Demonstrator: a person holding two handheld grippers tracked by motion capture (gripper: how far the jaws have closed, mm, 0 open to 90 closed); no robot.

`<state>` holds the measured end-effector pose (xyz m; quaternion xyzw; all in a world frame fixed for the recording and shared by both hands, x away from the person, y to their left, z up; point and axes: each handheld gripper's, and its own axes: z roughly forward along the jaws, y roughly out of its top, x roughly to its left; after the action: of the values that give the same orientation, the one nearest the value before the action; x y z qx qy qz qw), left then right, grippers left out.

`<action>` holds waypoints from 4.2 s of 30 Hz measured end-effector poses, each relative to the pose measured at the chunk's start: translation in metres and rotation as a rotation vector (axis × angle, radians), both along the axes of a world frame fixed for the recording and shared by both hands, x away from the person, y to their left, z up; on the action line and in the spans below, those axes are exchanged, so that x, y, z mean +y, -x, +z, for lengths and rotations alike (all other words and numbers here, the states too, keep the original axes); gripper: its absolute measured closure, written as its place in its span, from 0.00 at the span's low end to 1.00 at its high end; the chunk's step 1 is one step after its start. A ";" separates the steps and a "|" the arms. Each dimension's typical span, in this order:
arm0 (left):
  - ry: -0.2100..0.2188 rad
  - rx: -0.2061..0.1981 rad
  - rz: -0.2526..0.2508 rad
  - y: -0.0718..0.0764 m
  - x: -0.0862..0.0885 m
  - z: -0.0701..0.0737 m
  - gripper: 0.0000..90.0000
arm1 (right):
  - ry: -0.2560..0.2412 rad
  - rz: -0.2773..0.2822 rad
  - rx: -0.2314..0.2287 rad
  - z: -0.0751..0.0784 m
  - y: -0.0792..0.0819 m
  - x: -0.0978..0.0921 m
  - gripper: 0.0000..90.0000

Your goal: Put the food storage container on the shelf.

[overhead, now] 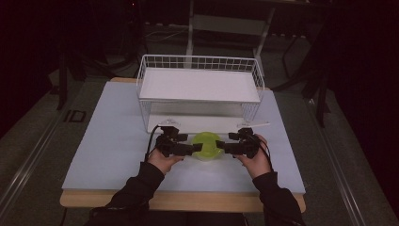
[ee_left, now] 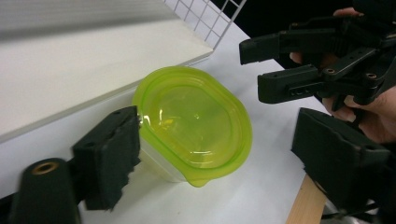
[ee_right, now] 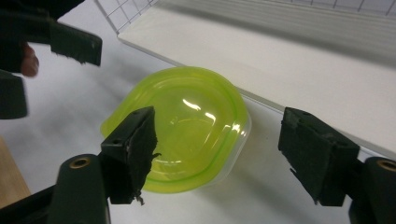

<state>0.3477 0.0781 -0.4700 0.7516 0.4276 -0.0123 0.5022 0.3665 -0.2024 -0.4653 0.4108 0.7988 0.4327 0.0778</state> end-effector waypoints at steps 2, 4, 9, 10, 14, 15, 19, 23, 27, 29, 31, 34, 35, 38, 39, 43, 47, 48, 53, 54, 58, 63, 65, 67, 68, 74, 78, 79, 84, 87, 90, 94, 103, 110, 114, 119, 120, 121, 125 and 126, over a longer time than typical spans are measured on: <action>0.001 0.046 0.038 -0.004 0.000 -0.003 0.31 | -0.019 -0.012 0.039 -0.001 -0.004 0.000 0.35; 0.015 0.076 0.058 -0.005 0.000 -0.006 0.35 | -0.036 -0.024 0.074 -0.003 -0.007 0.000 0.36; 0.026 0.130 0.090 -0.008 0.003 -0.013 0.40 | -0.055 -0.069 0.163 -0.009 -0.010 -0.001 0.41; 0.029 0.137 0.096 -0.008 0.003 -0.014 0.41 | -0.055 -0.076 0.165 -0.009 -0.011 -0.001 0.43; 0.031 0.173 0.097 -0.010 0.005 -0.021 0.41 | -0.098 -0.105 0.228 -0.012 -0.015 -0.004 0.46; 0.032 0.184 0.095 -0.010 0.006 -0.022 0.41 | -0.103 -0.107 0.244 -0.013 -0.017 -0.005 0.47; 0.032 0.199 0.088 -0.010 0.004 -0.027 0.45 | -0.099 -0.118 0.273 -0.015 -0.019 -0.004 0.49; 0.026 0.240 0.068 -0.010 -0.001 -0.035 0.53 | -0.078 -0.132 0.320 -0.019 -0.021 0.000 0.56; 0.043 0.253 0.053 -0.009 -0.003 -0.038 0.62 | -0.077 -0.139 0.352 -0.021 -0.021 0.001 0.64; 0.042 0.249 0.060 -0.008 -0.003 -0.038 0.69 | -0.085 -0.140 0.369 -0.022 -0.021 0.000 0.75; 0.049 0.256 0.062 -0.007 -0.003 -0.040 0.73 | -0.106 -0.129 0.384 -0.023 -0.019 -0.002 0.82; 0.058 0.266 0.073 -0.005 -0.002 -0.041 0.77 | -0.109 -0.128 0.380 -0.021 -0.014 -0.001 0.85; 0.062 0.268 0.072 -0.004 -0.002 -0.040 0.78 | -0.108 -0.129 0.380 -0.021 -0.013 -0.001 0.85; 0.072 0.267 0.083 0.000 -0.001 -0.037 0.84 | -0.095 -0.134 0.372 -0.019 -0.009 -0.001 0.88; 0.063 0.253 0.095 0.001 0.000 -0.035 0.90 | -0.092 -0.135 0.372 -0.018 -0.007 -0.001 0.88; 0.059 0.237 0.100 0.004 0.002 -0.028 0.92 | -0.062 -0.122 0.321 -0.014 0.003 0.003 0.88; 0.046 0.218 0.099 0.009 0.002 -0.019 0.92 | -0.042 -0.116 0.262 -0.004 0.011 0.007 0.88; 0.037 0.203 0.098 0.011 0.003 -0.015 0.92 | -0.039 -0.115 0.248 -0.001 0.013 0.008 0.88; 0.031 0.173 0.091 0.017 0.006 0.004 0.92 | -0.046 -0.108 0.202 0.017 0.023 0.010 0.88; 0.033 0.174 0.085 0.018 0.007 0.008 0.92 | -0.048 -0.105 0.194 0.021 0.024 0.011 0.88; 0.033 0.157 0.082 0.023 0.011 0.025 0.92 | -0.062 -0.094 0.172 0.036 0.030 0.013 0.88; 0.043 0.132 0.079 0.027 0.017 0.046 0.92 | -0.078 -0.082 0.135 0.057 0.037 0.016 0.89; 0.052 0.117 0.079 0.028 0.020 0.055 0.92 | -0.094 -0.081 0.120 0.066 0.038 0.017 0.89; 0.060 0.107 0.081 0.028 0.022 0.064 0.92 | -0.094 -0.079 0.103 0.074 0.040 0.019 0.89; 0.060 0.107 0.081 0.028 0.022 0.064 0.92 | -0.094 -0.079 0.103 0.074 0.040 0.019 0.89; 0.078 0.077 0.092 0.021 0.027 0.088 0.92 | -0.105 -0.085 0.058 0.103 0.035 0.024 0.89; 0.083 0.053 0.113 0.014 0.029 0.098 0.92 | -0.099 -0.094 0.047 0.115 0.026 0.028 0.89; 0.082 0.049 0.116 0.012 0.029 0.101 0.92 | -0.093 -0.097 0.043 0.118 0.023 0.030 0.89; 0.091 0.051 0.130 -0.003 0.032 0.114 0.92 | -0.101 -0.113 0.050 0.131 0.008 0.034 0.89; 0.093 0.048 0.133 -0.012 0.032 0.121 0.92 | -0.100 -0.124 0.056 0.138 0.000 0.035 0.89; 0.096 0.062 0.125 -0.022 0.031 0.127 0.92 | -0.101 -0.136 0.065 0.143 -0.010 0.035 0.89; 0.078 0.061 0.135 -0.034 0.030 0.136 0.92 | -0.091 -0.144 0.073 0.150 -0.022 0.036 0.88; -0.005 0.071 0.197 -0.050 0.021 0.148 0.91 | -0.106 -0.180 0.112 0.152 -0.041 0.037 0.88; -0.020 0.093 0.211 -0.060 0.019 0.158 0.90 | -0.124 -0.193 0.155 0.159 -0.051 0.036 0.88; -0.020 0.098 0.222 -0.068 0.019 0.163 0.90 | -0.125 -0.202 0.165 0.164 -0.057 0.037 0.87; -0.037 0.100 0.241 -0.075 0.018 0.164 0.89 | -0.137 -0.222 0.186 0.167 -0.065 0.039 0.88; -0.034 0.096 0.247 -0.076 0.018 0.164 0.89 | -0.130 -0.224 0.184 0.167 -0.066 0.039 0.88; -0.033 0.096 0.249 -0.076 0.018 0.164 0.89 | -0.140 -0.228 0.192 0.167 -0.068 0.039 0.88; -0.015 0.109 0.249 -0.082 0.020 0.163 0.85 | -0.156 -0.215 0.234 0.167 -0.074 0.039 0.83; -0.017 0.109 0.245 -0.083 0.020 0.164 0.80 | -0.153 -0.216 0.236 0.166 -0.075 0.039 0.76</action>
<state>0.4309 0.0976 -0.3064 0.6963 0.5427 0.0120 0.4696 0.4414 -0.1635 -0.2989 0.5467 0.7184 0.4301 -0.0021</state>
